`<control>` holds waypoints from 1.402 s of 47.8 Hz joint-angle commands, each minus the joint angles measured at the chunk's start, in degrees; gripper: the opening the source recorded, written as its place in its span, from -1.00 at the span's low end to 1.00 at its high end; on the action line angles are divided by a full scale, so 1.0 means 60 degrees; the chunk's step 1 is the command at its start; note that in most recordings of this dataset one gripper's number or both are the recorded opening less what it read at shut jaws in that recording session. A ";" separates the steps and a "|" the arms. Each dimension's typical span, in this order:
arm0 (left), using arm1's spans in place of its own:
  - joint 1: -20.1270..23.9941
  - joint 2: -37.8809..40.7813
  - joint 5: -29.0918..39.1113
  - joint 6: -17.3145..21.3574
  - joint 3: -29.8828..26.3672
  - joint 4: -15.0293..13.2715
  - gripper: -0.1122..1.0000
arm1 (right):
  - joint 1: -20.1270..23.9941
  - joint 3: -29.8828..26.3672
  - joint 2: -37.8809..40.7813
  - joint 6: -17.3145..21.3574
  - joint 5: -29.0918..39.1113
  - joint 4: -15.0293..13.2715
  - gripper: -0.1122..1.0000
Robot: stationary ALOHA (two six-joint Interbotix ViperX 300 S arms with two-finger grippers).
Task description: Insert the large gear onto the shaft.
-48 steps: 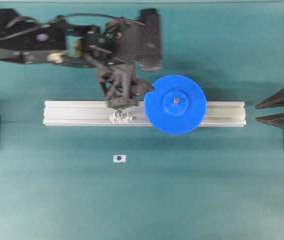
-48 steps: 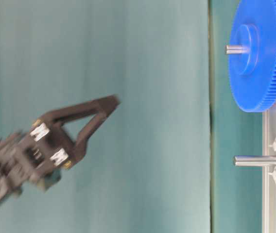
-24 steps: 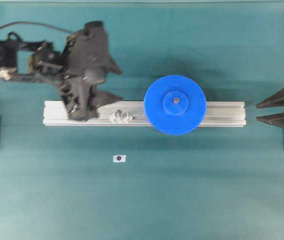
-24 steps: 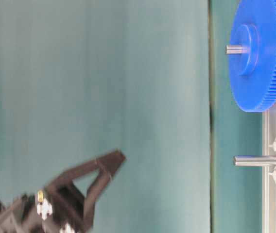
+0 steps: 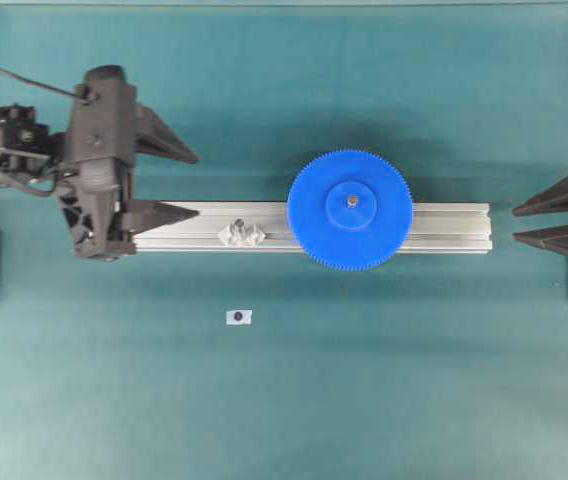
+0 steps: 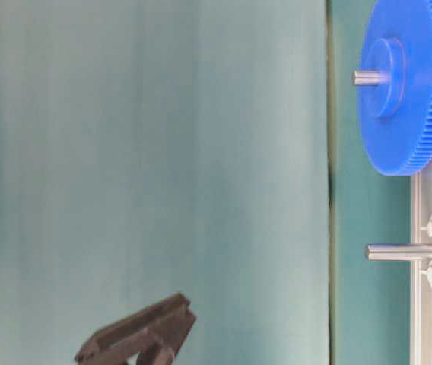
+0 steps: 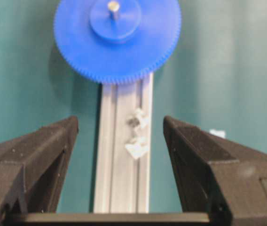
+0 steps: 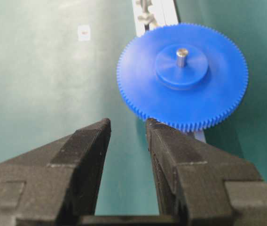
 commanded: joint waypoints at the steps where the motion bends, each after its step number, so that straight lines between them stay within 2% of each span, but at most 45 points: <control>1: -0.0088 -0.0249 -0.0234 0.0073 0.0073 0.0029 0.50 | -0.0029 -0.0146 0.0073 0.0088 -0.0103 0.0015 -0.03; 12: -0.0337 -0.0527 -0.1479 0.0410 0.0732 0.0029 0.50 | -0.0029 0.0308 -0.0103 0.0073 -0.0879 0.0015 -0.03; 19: -0.0396 -0.0718 -0.1611 0.0381 0.1025 0.0029 0.50 | -0.0029 0.0513 -0.0278 0.0073 -0.1450 0.0015 -0.03; 56: -0.0410 -0.0894 -0.1611 0.0337 0.1421 0.0029 0.49 | -0.0029 0.0454 -0.0293 0.0088 -0.0879 0.0029 -0.03; 67: -0.0410 -0.0850 -0.1670 -0.0190 0.1436 0.0029 0.49 | -0.0029 0.0483 -0.0293 0.0088 -0.0879 0.0029 -0.03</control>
